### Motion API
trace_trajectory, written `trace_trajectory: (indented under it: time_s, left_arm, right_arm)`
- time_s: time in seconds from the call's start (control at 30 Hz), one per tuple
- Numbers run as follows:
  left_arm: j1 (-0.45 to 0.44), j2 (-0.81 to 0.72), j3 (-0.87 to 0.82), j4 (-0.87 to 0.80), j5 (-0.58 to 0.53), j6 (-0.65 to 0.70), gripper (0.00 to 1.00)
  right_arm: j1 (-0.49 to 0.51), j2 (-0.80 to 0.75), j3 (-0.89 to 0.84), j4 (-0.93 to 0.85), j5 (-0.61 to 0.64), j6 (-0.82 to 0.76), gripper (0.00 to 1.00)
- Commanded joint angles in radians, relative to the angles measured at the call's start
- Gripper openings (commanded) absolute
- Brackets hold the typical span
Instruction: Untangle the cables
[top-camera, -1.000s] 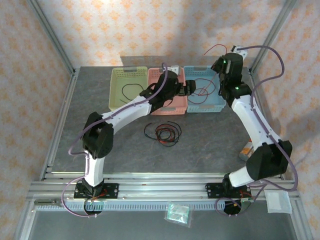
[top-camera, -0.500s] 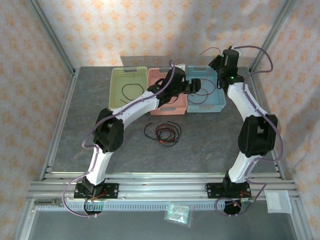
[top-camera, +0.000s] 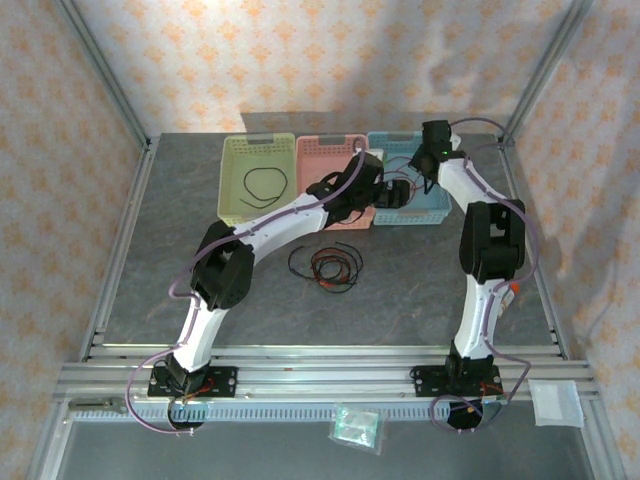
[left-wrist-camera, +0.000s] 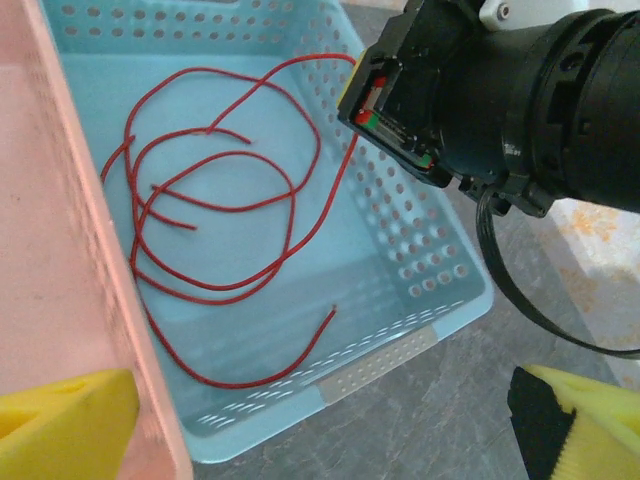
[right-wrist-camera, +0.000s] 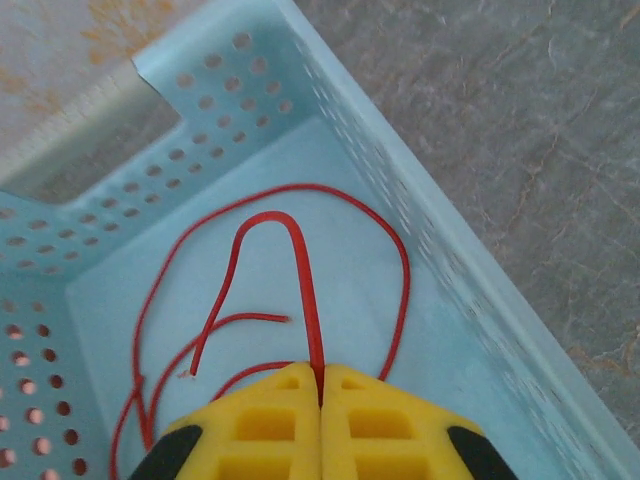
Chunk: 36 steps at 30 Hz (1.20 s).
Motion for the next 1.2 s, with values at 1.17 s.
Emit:
trace_trajectory:
  time_s: [1.17]
  left_arm:
    - [-0.011, -0.940, -1.224, 0.142, -0.249, -0.183, 0.90]
  right_arm:
    - [0.617, -0.749, -0.781, 0.112, 0.185, 0.131, 0.32]
